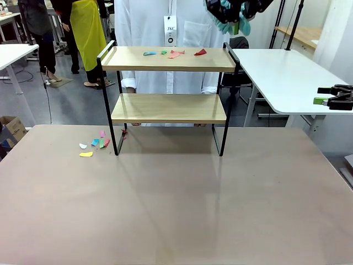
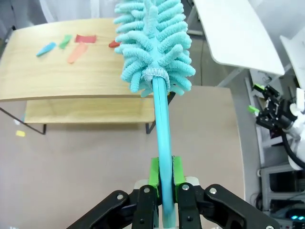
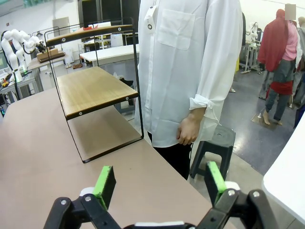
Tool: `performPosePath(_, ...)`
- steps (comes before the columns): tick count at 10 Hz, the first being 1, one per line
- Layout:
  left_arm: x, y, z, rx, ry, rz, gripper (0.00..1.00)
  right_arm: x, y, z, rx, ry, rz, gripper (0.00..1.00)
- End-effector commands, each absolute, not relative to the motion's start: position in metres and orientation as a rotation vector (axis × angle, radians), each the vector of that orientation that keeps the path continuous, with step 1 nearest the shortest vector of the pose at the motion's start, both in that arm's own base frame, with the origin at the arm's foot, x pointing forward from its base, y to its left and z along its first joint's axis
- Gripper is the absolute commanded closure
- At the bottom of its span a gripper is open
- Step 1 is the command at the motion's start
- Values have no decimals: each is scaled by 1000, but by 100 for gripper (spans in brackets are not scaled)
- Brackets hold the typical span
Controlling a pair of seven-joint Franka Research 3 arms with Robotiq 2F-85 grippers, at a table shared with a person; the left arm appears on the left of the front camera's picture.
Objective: Clean the shelf.
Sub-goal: Clean the specific section of the Shelf indicated by the human with the Duster.
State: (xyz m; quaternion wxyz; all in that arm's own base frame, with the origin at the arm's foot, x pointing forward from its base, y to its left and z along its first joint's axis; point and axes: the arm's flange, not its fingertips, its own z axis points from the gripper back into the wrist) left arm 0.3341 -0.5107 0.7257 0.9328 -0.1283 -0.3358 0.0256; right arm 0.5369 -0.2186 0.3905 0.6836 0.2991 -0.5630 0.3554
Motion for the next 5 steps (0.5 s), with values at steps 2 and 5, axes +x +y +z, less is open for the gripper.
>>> performPosePath(2, 340, -508, 701, -287, -686, 54, 87, 537, -217, 394, 667, -1243, 793, 0)
performPosePath(5, 356, -512, 672, -266, -629, 42, 87, 537, -217, 394, 667, -1243, 793, 0)
